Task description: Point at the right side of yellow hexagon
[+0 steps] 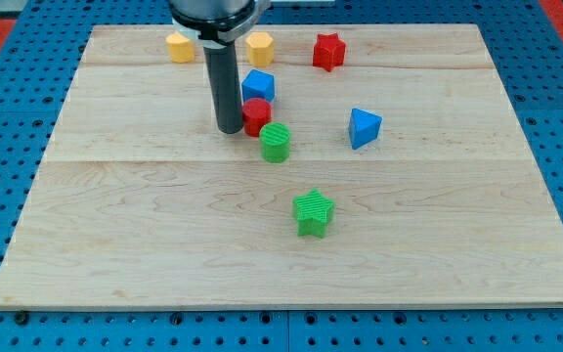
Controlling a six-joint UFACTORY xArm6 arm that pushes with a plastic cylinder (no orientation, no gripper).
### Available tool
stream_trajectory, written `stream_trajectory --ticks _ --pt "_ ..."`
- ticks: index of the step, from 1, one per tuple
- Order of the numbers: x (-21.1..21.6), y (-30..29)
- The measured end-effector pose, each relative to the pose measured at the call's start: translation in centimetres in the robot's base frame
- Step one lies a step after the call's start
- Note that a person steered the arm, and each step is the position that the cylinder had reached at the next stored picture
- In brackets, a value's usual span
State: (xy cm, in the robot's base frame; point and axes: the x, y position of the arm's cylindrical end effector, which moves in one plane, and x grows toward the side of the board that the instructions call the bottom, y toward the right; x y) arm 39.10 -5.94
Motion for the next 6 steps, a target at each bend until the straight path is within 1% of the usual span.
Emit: stream_trajectory --ticks 1,2,3,4,5,6 --pt "-0.2 -0.1" --pt "-3.7 -3.1" --pt "-6.0 0.0" --pt "-6.0 3.6" --pt "-6.0 2.3" --pt "-9.4 1.0"
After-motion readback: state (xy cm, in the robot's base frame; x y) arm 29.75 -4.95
